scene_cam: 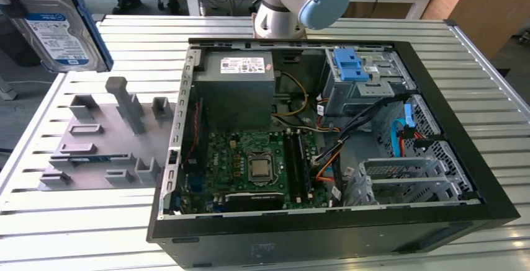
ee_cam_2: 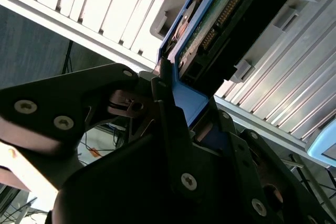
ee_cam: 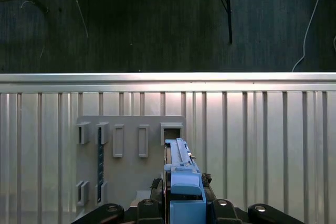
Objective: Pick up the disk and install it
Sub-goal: 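Pick up the disk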
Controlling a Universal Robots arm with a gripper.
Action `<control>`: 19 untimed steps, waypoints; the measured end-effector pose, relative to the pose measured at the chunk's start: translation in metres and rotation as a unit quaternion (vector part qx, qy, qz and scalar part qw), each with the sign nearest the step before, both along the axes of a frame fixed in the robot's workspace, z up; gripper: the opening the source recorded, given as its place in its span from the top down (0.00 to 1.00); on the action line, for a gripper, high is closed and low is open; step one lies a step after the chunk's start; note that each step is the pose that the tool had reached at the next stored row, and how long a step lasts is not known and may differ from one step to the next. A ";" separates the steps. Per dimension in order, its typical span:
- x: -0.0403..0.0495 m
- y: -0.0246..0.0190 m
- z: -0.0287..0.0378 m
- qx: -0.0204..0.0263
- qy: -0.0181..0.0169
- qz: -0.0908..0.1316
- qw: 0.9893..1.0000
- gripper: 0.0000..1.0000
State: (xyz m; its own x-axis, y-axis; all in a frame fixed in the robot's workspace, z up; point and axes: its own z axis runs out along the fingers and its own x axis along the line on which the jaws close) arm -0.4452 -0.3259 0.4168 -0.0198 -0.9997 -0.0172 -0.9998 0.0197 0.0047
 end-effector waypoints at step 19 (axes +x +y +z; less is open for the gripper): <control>0.0000 0.0000 0.0179 0.000 -0.001 0.000 1.000 0.64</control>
State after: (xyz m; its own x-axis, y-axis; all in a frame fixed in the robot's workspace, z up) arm -0.4452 -0.3259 0.4347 -0.0197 -0.9997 -0.0173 -0.9998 0.0196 0.0026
